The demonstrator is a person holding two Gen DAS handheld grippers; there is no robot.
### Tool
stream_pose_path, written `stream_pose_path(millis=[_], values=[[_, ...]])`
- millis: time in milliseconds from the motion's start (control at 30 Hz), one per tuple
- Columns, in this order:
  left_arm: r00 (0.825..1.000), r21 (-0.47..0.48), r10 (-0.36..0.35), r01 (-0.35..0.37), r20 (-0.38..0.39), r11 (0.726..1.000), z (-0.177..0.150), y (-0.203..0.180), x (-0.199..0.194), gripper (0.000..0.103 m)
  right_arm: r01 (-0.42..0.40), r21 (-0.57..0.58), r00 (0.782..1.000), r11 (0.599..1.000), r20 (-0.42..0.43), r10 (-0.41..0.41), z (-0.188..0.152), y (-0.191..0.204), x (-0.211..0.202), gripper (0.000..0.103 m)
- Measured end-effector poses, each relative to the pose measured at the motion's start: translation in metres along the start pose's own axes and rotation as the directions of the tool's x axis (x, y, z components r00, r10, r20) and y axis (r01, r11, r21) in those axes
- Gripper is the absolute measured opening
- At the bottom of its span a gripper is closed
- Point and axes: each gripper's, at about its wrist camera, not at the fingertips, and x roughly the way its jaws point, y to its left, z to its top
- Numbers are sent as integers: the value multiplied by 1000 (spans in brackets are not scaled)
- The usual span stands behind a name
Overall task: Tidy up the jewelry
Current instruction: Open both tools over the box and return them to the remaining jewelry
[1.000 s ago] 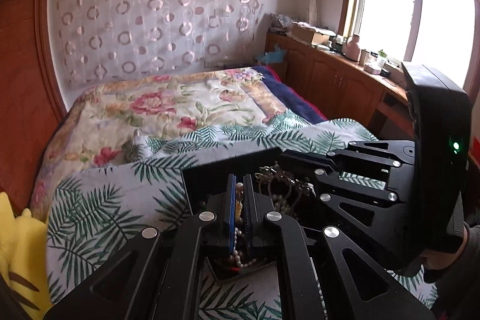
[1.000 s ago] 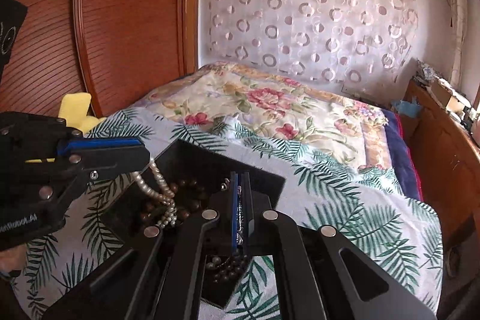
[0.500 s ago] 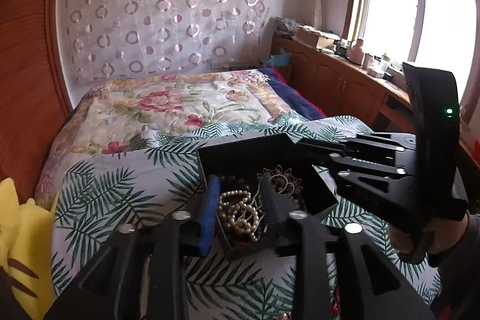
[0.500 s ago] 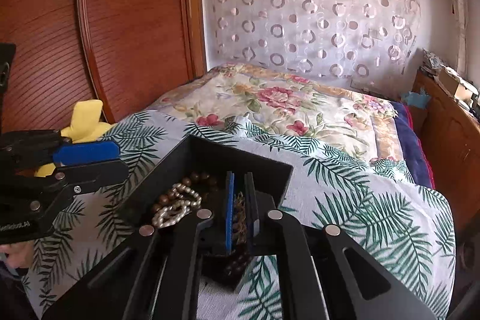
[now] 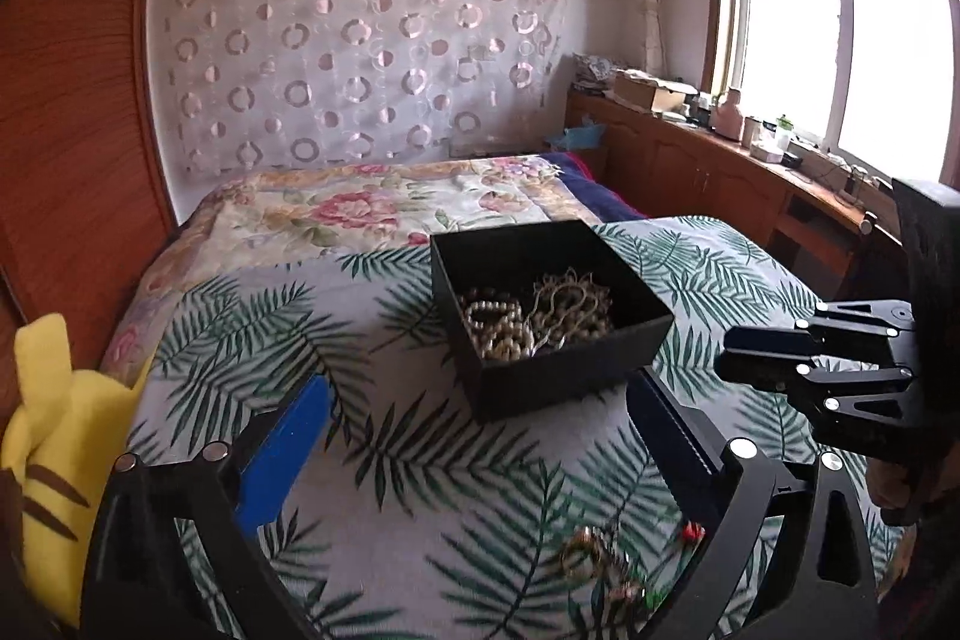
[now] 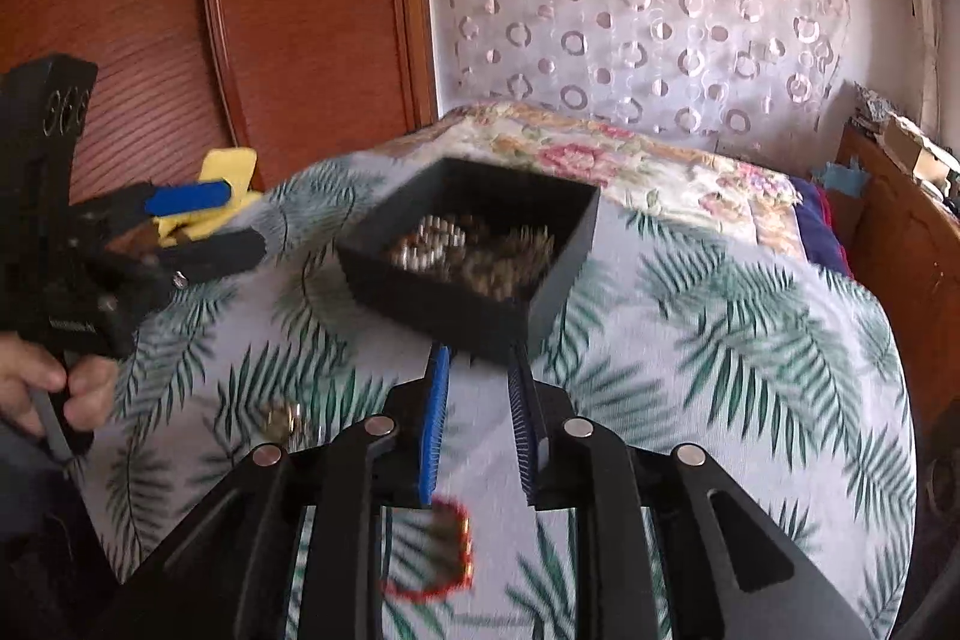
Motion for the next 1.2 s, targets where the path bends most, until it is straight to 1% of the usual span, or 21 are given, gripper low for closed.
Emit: stream_pose_path(millis=[233, 367, 500, 600, 700, 800, 833, 867, 900, 933, 967, 1000, 1067, 1100, 1167, 1200], values=[[999, -17, -5, 4, -53, 1000, -33, 1, -11, 95, -13, -3, 995, 1000, -104, 13, -35, 8, 1, 22], [996, -31, -14, 11, -86, 999, -50, 4, -15, 95, 4, -30, 989, 1000, -150, -9, -48, 13, 6, 22], [993, -18, -15, 13, -114, 1000, -66, 1, -18, 95, 9, -41, 984, 999, -175, -16, -57, 15, 11, 23], [991, -17, -23, 21, -131, 1000, -71, -1, -18, 95, 18, -53, 984, 998, -177, -27, -59, 18, 11, 22], [990, -18, -25, 23, -141, 1000, -73, 0, -17, 95, 23, -58, 984, 998, -176, -33, -60, 18, 12, 8], [989, -19, -52, 49, -141, 999, -70, -2, -16, 95, 19, -64, 984, 998, -176, -30, -62, 20, 10, 8], [988, -19, -64, 62, -142, 998, -69, -3, -15, 93, 21, -65, 984, 998, -175, -32, -62, 21, 9, 8], [986, -21, -80, 78, -143, 997, -68, -3, -14, 85, 23, -63, 984, 998, -175, -33, -61, 20, 9, 8], [984, -22, -92, 90, -151, 996, -67, -4, -12, 82, 28, -65, 984, 998, -175, -38, -62, 21, 9, 8], [983, -22, -98, 96, -157, 995, -67, -5, -10, 74, 32, -67, 984, 997, -174, -43, -62, 22, 9, 8], [981, -19, -106, 105, -164, 994, -66, -7, -7, 64, 32, -66, 984, 997, -174, -43, -62, 22, 9, 8], [978, -15, -115, 114, -176, 993, -65, -8, -4, 59, 30, -63, 984, 998, -175, -41, -62, 21, 9, 8], [973, -12, -130, 130, -189, 991, -66, -10, 0, 41, 22, -54, 984, 998, -175, -31, -62, 21, 10, 8], [970, -13, -141, 141, -199, 990, -65, -11, 3, 37, 18, -49, 984, 999, -175, -26, -62, 19, 9, 8], [967, -11, -142, 143, -214, 990, -65, -12, 7, 23, 14, -43, 984, 999, -174, -21, -63, 19, 9, 8], [964, -4, -142, 144, -225, 990, -64, -14, 10, 21, 14, -44, 985, 999, -174, -21, -62, 18, 9, 8]])
